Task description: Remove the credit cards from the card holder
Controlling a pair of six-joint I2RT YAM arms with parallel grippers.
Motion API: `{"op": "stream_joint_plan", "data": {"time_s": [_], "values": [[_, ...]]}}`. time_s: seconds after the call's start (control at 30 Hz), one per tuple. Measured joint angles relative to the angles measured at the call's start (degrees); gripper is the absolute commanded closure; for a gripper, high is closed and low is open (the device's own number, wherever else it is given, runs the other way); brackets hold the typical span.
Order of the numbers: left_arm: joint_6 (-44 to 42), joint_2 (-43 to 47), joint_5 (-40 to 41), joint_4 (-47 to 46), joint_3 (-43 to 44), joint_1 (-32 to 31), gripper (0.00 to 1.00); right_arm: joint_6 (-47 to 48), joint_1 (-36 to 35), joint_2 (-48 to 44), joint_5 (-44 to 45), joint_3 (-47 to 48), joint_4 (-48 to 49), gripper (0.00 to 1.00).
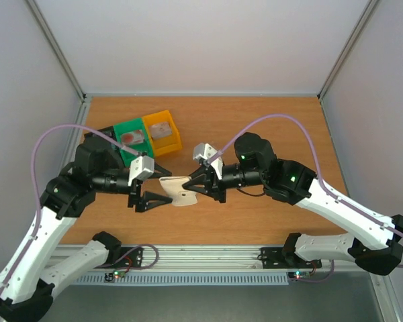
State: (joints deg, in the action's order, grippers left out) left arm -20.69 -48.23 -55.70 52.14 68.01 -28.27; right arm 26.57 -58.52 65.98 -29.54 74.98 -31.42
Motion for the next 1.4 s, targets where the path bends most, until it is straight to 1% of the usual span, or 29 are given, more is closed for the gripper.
{"op": "stream_joint_plan", "data": {"time_s": [0.07,0.17,0.23,0.33,0.4,0.43,0.5,0.53,0.57,0.7,0.73,0.97,1.0,1.03,1.1,1.13,1.2,1.37,1.4], "values": [[2.8,2.3,0.1,-3.4,-3.1,0.0,0.04,-0.1,0.0,-0.9,1.0,-0.2,0.2,0.99],[8.1,7.3,0.2,-10.7,-9.2,0.0,0.03,-0.2,0.0,-3.2,1.4,-1.3,2.2,0.99],[13.8,10.7,0.3,-18.6,-14.3,0.0,0.03,-0.2,0.0,-5.0,0.8,-2.1,4.6,0.99],[22.0,13.3,1.0,-28.9,-19.5,0.0,0.11,0.0,0.0,-6.1,-0.5,-2.2,7.2,0.99],[27.4,12.7,1.4,-34.9,-21.6,0.0,0.15,0.2,0.0,-5.9,-1.2,-2.2,8.2,0.99],[29.6,12.0,1.3,-37.6,-22.3,0.0,0.19,0.3,0.0,-5.7,-1.3,-2.2,8.3,0.99],[32.6,10.3,0.7,-41.2,-23.1,0.0,0.32,0.5,0.0,-5.2,-1.2,-2.2,8.3,0.99],[33.7,9.2,-0.2,-42.9,-23.4,-0.1,0.42,0.6,0.1,-4.8,-1.0,-2.1,8.3,0.99],[34.8,8.5,-1.1,-44.4,-23.6,-0.2,0.49,0.6,0.2,-4.5,-0.7,-2.1,8.3,0.99],[37.1,8.3,-5.1,-49.0,-25.0,-0.4,0.96,1.0,0.4,-3.9,0.3,-1.9,8.0,0.99],[37.0,8.7,-5.8,-49.4,-25.2,-0.4,0.99,1.1,0.4,-3.9,0.6,-1.9,8.0,0.99],[35.3,10.4,-6.3,-49.4,-25.4,-0.7,1.0,1.9,0.0,-4.2,1.6,-2.1,8.7,0.99],[35.3,10.4,-6.1,-49.4,-25.4,-0.7,1.0,2.0,0.0,-4.3,1.9,-2.2,8.7,0.95],[35.3,10.4,-5.8,-49.3,-25.4,-0.7,1.0,2.1,-0.1,-4.6,2.8,-2.5,8.7,0.88],[35.5,10.3,-4.8,-48.9,-25.4,-0.9,1.0,2.0,-0.2,-4.8,4.7,-2.8,8.7,0.66],[35.8,10.3,-3.8,-48.7,-25.4,-1.0,1.0,2.0,-0.4,-4.8,6.3,-2.8,8.6,0.61],[36.9,10.4,-0.2,-47.1,-25.4,-0.8,1.0,1.3,-0.4,-5.2,11.7,-2.7,7.5,0.56],[38.4,10.5,13.3,-41.9,-25.4,-0.4,1.0,-2.1,-0.3,-4.2,28.3,1.6,3.1,0.57],[38.4,10.4,15.3,-41.1,-25.4,-0.4,1.0,-2.9,-0.4,-3.5,30.4,2.5,2.6,0.56]]}}
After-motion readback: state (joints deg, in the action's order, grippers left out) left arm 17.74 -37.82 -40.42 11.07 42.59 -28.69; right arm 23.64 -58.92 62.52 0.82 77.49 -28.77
